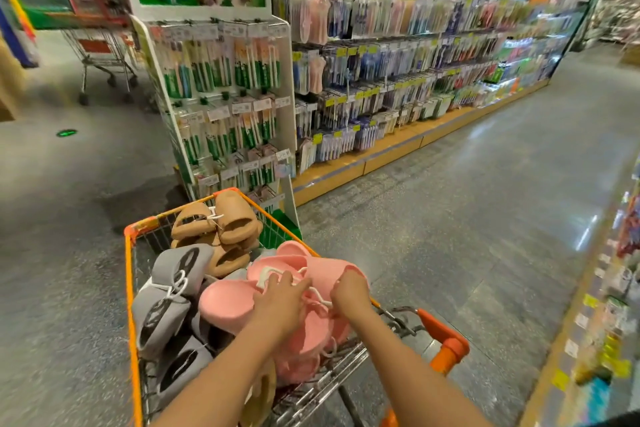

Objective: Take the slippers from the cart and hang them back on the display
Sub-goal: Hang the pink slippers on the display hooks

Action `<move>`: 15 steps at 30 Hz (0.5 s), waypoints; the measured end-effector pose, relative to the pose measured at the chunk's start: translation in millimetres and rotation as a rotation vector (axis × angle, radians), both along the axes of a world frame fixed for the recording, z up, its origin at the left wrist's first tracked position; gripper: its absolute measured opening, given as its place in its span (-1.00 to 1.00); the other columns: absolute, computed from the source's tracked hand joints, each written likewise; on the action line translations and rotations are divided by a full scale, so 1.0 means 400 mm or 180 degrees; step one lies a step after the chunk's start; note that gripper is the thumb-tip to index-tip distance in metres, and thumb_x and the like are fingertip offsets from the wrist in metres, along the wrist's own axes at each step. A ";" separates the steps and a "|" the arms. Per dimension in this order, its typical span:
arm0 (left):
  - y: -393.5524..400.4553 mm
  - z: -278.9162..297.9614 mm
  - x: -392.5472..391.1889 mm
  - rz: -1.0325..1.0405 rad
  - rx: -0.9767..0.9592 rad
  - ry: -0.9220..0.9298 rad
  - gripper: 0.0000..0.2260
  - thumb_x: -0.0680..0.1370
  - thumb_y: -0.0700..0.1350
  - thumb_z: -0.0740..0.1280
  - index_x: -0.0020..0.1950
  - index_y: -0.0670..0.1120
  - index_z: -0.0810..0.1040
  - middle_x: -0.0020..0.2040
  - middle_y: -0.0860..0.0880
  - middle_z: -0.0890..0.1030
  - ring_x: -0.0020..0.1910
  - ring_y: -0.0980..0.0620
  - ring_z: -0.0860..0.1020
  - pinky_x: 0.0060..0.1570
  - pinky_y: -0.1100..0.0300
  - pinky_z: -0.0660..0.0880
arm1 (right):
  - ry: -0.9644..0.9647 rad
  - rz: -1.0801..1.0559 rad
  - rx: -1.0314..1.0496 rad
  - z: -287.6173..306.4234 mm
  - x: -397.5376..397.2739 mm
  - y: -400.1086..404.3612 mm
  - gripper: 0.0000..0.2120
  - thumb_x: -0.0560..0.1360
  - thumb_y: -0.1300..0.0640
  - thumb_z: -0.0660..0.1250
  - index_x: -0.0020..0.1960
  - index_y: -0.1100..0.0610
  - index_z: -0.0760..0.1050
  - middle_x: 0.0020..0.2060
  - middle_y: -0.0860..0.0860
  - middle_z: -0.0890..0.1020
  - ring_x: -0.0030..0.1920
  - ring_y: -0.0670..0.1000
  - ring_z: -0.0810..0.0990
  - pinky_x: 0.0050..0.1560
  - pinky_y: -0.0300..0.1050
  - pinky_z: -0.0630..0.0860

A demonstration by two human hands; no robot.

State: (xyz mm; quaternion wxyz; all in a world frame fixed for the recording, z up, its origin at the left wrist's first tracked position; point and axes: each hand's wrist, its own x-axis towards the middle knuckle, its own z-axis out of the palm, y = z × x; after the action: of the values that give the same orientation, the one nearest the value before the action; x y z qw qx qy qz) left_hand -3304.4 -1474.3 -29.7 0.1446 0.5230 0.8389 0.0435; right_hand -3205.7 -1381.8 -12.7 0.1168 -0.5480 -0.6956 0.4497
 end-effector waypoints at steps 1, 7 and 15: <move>0.005 0.010 -0.003 0.0013 0.0020 -0.0069 -0.58 0.58 0.10 0.14 0.44 0.19 0.21 0.39 -0.09 0.28 0.40 -0.16 0.19 0.23 -0.17 0.35 | -0.0023 0.0009 -0.0015 0.010 0.000 0.010 -0.70 0.49 0.26 0.21 -0.31 -0.06 0.28 -0.22 0.00 0.49 -0.25 -0.04 0.46 -0.29 -0.40 0.45; 0.039 0.039 0.009 0.0164 0.0157 -0.0362 -0.54 0.55 0.16 0.16 0.45 0.20 0.21 0.37 -0.16 0.30 0.39 -0.18 0.24 0.27 -0.09 0.36 | -0.0388 0.0232 0.0320 0.053 0.006 0.058 -0.79 0.47 0.33 0.19 -0.33 0.17 0.39 -0.43 0.04 0.39 -0.36 0.02 0.39 -0.52 -0.32 0.21; 0.074 0.083 0.049 0.0613 0.0608 -0.0877 -0.50 0.52 0.08 0.22 0.46 0.12 0.22 0.41 -0.16 0.26 0.39 -0.20 0.22 0.35 -0.02 0.28 | -0.0326 0.0444 0.0535 0.167 -0.006 0.113 -0.89 0.49 0.27 0.20 -0.15 0.19 0.50 -0.20 0.11 0.54 -0.09 0.11 0.54 -0.13 -0.16 0.40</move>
State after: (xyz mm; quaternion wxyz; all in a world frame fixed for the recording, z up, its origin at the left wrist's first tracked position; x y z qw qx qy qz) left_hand -3284.7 -1444.7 3.5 0.2030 0.4407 0.8494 0.2077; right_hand -3207.9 -1336.5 54.2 0.0950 -0.5087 -0.7723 0.3683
